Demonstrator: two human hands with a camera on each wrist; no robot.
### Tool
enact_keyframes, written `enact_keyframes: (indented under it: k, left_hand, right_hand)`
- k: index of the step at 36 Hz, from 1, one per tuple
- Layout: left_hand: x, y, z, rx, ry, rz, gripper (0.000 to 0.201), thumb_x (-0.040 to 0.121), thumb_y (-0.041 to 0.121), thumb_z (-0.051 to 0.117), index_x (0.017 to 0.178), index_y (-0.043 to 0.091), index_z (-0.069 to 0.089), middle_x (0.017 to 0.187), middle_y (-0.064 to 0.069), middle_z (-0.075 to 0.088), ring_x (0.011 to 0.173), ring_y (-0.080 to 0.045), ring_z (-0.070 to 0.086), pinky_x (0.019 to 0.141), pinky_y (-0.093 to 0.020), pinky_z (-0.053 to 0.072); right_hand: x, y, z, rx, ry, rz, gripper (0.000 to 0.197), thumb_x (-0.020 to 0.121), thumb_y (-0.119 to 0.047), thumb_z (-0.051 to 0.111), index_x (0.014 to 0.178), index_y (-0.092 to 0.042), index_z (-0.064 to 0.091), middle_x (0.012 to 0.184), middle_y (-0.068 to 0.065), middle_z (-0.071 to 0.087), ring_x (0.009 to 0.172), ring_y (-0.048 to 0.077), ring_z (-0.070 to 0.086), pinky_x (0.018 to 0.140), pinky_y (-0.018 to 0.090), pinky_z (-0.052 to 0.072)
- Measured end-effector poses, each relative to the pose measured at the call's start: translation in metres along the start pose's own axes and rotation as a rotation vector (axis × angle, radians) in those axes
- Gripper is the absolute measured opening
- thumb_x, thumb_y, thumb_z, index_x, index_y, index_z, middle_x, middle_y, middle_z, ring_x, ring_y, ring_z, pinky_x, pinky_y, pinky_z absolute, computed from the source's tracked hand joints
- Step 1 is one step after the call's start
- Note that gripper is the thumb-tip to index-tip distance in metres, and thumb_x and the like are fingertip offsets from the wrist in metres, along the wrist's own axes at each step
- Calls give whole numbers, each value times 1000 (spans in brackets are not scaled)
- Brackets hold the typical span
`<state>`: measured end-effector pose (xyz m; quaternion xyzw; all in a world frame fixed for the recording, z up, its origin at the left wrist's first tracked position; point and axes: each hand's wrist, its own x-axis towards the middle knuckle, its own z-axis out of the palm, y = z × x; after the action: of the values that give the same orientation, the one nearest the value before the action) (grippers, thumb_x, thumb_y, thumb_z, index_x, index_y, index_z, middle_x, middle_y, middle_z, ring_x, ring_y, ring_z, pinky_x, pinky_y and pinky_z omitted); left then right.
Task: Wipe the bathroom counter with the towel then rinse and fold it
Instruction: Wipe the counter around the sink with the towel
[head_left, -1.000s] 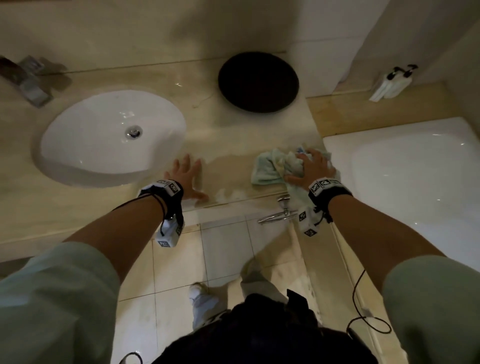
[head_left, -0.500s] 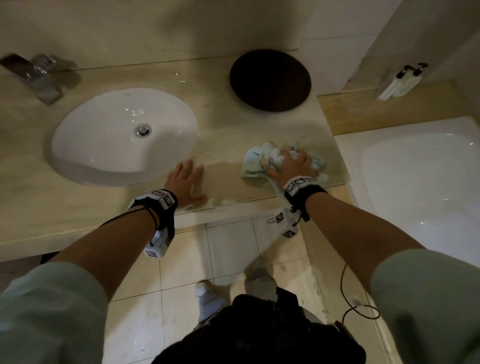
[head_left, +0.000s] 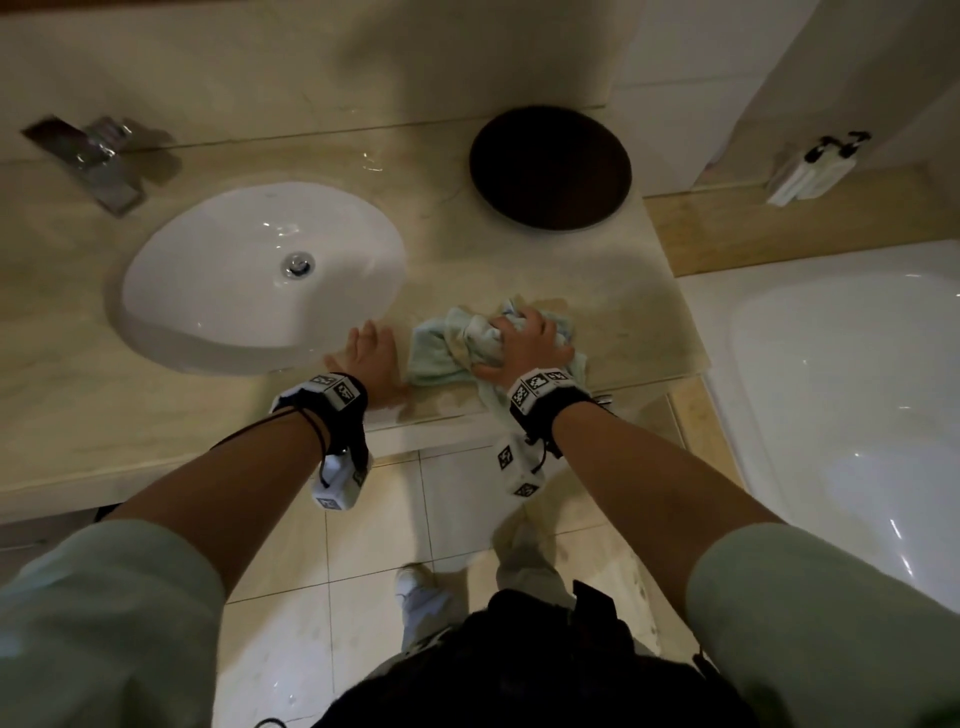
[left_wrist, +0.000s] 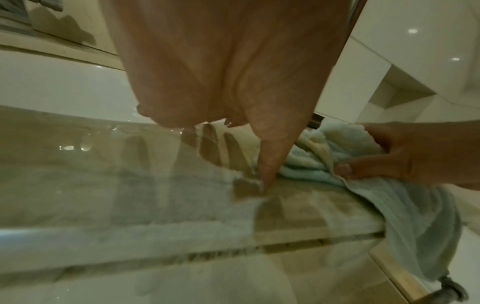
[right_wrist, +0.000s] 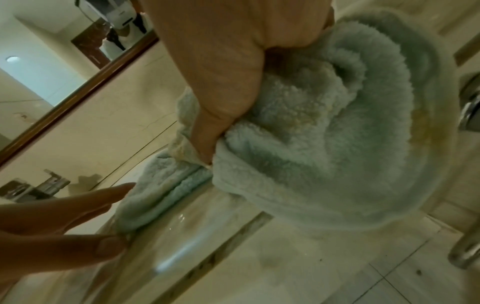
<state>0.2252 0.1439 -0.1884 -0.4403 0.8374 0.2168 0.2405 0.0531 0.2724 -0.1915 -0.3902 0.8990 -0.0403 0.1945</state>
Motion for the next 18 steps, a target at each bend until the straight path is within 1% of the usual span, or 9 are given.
enact_keyframes:
  k: [4,8,11,13,15,18]
  left_hand:
    - [7,13,-6,-42,19,-3,107,82,42,69,151,16,-8,158,-6,-17,146,-27,-10,115,-59,7]
    - [17,24,-9,-53,57,44,109,77,43,74,151,13,-1,159,-13,-10,147,-30,-1,117,-50,15]
    - [24,28,-7,-42,47,46,111,77,46,73,151,7,0,158,-16,-8,147,-31,-2,119,-44,12]
    - [28,30,-6,-43,44,33,112,76,49,72,150,5,0,158,-17,-6,147,-30,-2,119,-43,11]
    - [30,31,-7,-53,47,6,112,76,50,72,150,7,-1,158,-18,-6,147,-31,1,119,-44,13]
    - [35,36,-9,-32,49,-30,112,74,55,71,149,10,1,158,-17,-5,145,-34,7,117,-47,16]
  right_hand:
    - [7,25,-11,18,4,44,74,68,-67,68,133,-48,39,151,-6,19,138,25,23,102,58,33]
    - [19,61,-26,47,10,109,72,68,-65,69,132,-48,41,151,-3,21,137,29,25,102,60,33]
    - [31,87,-38,56,2,154,76,68,-64,69,135,-44,39,150,3,24,135,33,28,102,57,33]
    - [38,100,-45,57,-5,183,80,69,-63,69,138,-41,36,149,6,24,134,36,28,103,57,32]
    - [46,108,-49,89,-28,202,80,71,-60,68,140,-39,35,150,7,21,134,37,25,103,59,31]
    - [55,112,-52,116,-52,200,77,72,-57,70,139,-38,37,150,9,21,134,38,23,102,64,30]
